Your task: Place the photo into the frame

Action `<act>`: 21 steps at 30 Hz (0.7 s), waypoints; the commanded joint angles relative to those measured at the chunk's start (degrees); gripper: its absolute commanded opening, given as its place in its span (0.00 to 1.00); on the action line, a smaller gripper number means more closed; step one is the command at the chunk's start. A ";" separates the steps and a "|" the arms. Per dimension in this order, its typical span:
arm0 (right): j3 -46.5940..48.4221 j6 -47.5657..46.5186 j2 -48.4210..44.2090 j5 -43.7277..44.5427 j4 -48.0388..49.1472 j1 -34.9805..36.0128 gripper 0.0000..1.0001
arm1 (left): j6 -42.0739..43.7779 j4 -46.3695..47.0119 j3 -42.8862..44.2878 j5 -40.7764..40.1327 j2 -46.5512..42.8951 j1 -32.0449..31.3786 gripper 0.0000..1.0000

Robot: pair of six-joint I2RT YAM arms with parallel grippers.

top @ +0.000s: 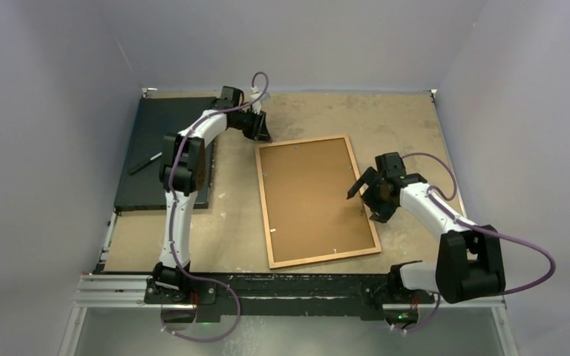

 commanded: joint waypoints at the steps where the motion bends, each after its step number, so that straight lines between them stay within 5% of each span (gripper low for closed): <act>1: 1.27 0.31 1.86 0.91 -0.23 -0.22 0.99 | 5.34 -3.11 -3.42 -2.26 -2.45 0.23 0.21; 21: 16.42 -6.50 24.35 1.12 11.70 -4.11 0.78 | 13.53 -6.18 -19.50 -7.91 -10.07 2.63 0.08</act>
